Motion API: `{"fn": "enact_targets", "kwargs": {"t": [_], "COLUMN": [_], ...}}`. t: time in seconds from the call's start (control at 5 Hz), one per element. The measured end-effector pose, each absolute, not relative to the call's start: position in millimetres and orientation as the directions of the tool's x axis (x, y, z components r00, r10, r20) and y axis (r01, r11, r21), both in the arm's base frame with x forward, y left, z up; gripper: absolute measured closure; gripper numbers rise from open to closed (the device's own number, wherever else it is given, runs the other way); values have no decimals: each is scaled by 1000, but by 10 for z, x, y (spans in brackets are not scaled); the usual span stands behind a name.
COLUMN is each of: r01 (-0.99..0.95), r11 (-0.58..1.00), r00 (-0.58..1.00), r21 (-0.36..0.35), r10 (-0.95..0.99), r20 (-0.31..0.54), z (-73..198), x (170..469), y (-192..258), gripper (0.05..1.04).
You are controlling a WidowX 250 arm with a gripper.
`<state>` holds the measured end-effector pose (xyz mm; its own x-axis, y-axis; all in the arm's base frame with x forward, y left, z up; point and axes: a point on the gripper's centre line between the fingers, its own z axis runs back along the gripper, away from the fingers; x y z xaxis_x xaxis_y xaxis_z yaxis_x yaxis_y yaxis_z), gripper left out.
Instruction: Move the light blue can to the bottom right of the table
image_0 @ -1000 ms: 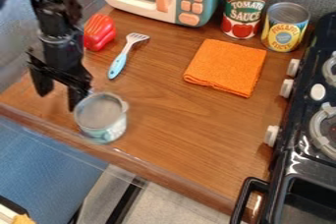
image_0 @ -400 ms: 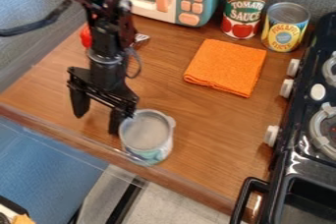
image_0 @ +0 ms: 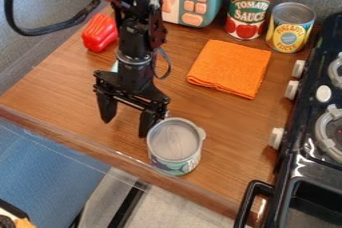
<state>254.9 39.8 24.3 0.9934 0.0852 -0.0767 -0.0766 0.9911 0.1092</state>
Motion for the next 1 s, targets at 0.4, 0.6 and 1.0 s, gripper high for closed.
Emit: {"fn": "enact_targets", "kwargs": {"t": [0.4, 0.6, 1.0], "r01": [-83, -51, 24], "r11": [994, 996, 995], "r00": [995, 999, 999], "r21": [73, 73, 93], "r10": [87, 51, -27], "r20": [-45, 5, 29], "z": [324, 500, 645], "x": [2726, 2856, 2868], "y": [337, 326, 355], "gripper": [85, 85, 85]}}
